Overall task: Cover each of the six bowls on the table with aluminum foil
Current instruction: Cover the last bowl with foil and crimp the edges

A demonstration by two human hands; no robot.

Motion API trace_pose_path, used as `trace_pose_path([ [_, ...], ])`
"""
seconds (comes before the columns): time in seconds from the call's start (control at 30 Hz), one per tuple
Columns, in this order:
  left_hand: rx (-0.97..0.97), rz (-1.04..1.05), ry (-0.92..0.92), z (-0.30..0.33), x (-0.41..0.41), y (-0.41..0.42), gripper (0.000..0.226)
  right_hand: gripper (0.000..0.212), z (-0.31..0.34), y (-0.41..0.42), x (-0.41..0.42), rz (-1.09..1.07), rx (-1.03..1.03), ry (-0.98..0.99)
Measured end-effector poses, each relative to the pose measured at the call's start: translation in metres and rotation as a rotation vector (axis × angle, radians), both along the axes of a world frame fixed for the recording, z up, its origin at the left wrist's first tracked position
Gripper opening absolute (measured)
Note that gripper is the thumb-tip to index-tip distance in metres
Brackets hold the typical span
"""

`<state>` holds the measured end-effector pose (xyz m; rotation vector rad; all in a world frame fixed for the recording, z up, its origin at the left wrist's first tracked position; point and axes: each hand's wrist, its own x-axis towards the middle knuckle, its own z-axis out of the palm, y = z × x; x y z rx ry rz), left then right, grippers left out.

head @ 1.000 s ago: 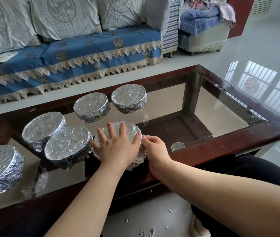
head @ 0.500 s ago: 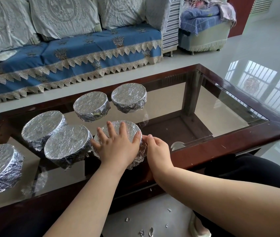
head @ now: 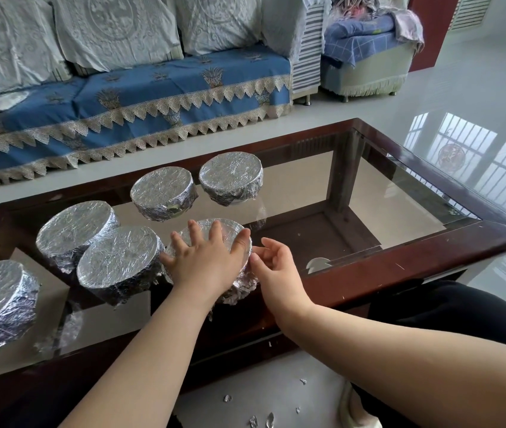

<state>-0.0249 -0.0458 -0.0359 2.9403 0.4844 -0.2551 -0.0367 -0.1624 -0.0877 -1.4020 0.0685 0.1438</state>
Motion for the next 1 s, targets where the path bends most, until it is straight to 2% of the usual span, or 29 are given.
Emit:
trace_pose_path([
  [0.1,0.0,-0.048,0.019,0.009,-0.002,0.012,0.09,0.032,0.0,-0.001,0.006,0.024,0.034,0.071],
  [0.33,0.218,-0.213,-0.013,-0.003,-0.008,0.025,0.095,0.026,-0.006,-0.003,0.01,0.115,0.0,0.177],
  [0.5,0.143,-0.193,-0.056,-0.007,-0.007,0.026,0.103,0.042,-0.005,-0.001,0.012,0.141,0.07,0.258],
  [0.63,0.104,-0.119,-0.051,-0.009,-0.007,0.017,0.101,0.03,-0.002,-0.006,0.017,0.163,0.241,0.331],
  [0.9,0.073,-0.007,-0.075,-0.011,-0.002,0.004,0.106,0.003,-0.002,-0.008,0.026,0.056,0.213,0.146],
  [1.0,0.075,-0.003,-0.075,-0.012,-0.002,0.004,0.103,0.011,-0.005,-0.007,0.024,0.08,0.183,0.107],
])
